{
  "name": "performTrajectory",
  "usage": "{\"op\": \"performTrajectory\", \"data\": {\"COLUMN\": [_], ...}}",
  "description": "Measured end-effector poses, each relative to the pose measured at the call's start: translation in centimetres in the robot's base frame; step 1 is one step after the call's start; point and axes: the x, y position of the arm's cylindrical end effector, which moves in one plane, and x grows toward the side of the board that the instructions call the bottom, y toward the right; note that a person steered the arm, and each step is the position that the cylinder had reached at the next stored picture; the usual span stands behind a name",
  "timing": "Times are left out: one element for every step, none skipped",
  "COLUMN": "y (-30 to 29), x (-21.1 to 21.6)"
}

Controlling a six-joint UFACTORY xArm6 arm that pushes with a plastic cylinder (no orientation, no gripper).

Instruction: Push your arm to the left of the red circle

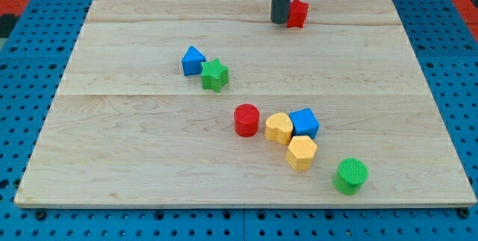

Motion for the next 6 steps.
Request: {"op": "performTrajectory", "data": {"y": [0.0,0.0,0.0,0.0,-0.7,-5.5], "x": [0.0,1.2,5.8,9.2,11.7,16.0]}}
